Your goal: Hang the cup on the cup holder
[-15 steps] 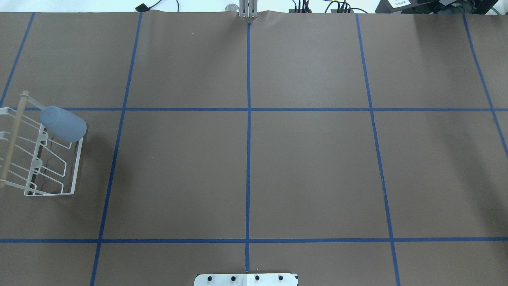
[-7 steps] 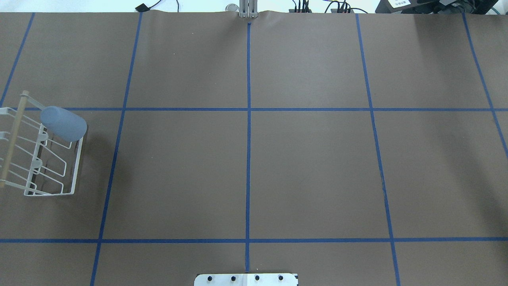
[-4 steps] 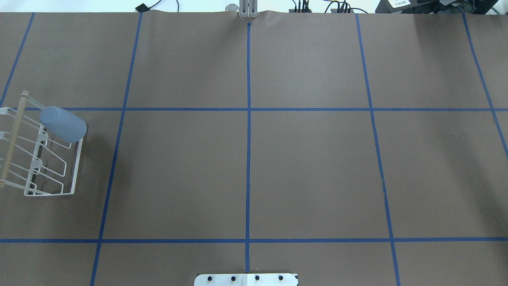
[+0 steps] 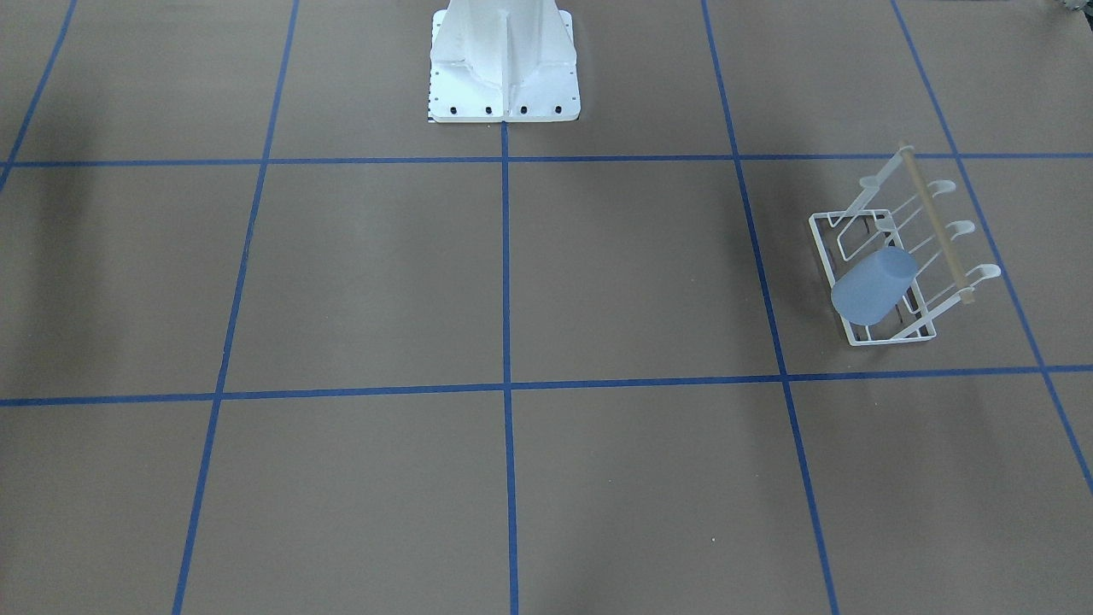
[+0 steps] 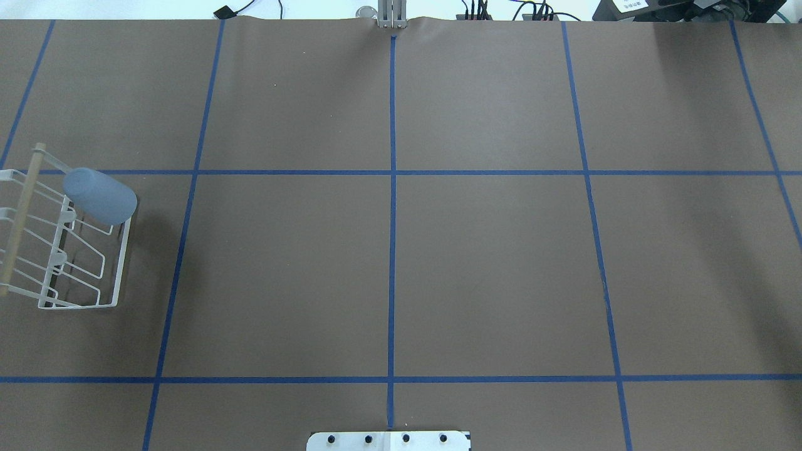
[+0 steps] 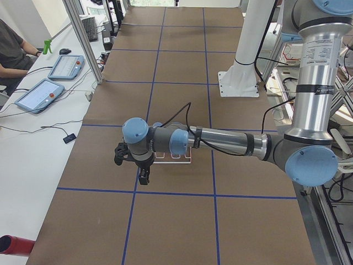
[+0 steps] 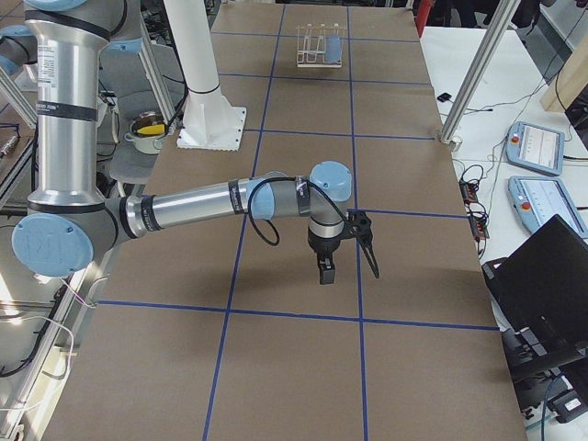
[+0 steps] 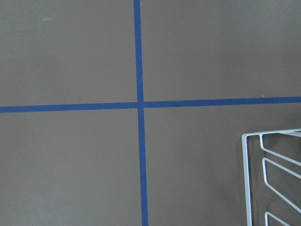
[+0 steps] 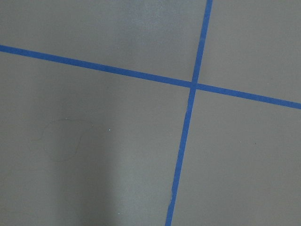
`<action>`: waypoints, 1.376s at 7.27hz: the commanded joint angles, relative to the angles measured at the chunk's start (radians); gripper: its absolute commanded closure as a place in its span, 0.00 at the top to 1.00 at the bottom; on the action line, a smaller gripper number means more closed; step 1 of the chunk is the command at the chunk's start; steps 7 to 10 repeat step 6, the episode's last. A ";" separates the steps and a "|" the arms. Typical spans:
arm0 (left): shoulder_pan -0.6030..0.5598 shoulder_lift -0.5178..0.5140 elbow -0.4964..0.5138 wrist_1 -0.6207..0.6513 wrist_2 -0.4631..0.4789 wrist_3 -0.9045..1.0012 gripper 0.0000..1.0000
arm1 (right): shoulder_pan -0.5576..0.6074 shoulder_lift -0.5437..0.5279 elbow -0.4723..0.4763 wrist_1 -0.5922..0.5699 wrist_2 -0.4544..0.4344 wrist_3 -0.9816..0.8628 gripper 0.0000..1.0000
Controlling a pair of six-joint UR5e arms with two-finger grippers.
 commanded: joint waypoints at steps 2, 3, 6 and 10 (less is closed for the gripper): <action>0.002 0.074 0.045 -0.199 0.004 -0.009 0.98 | -0.001 0.001 0.005 0.000 -0.002 0.000 1.00; 0.002 0.068 0.045 -0.183 0.007 -0.009 0.98 | -0.001 0.001 0.005 0.000 -0.004 0.000 1.00; -0.001 -0.012 -0.005 0.052 0.015 0.003 0.98 | -0.001 0.000 0.008 0.000 -0.002 0.000 1.00; -0.001 -0.012 -0.005 0.052 0.015 0.003 0.98 | -0.001 0.000 0.008 0.000 -0.002 0.000 1.00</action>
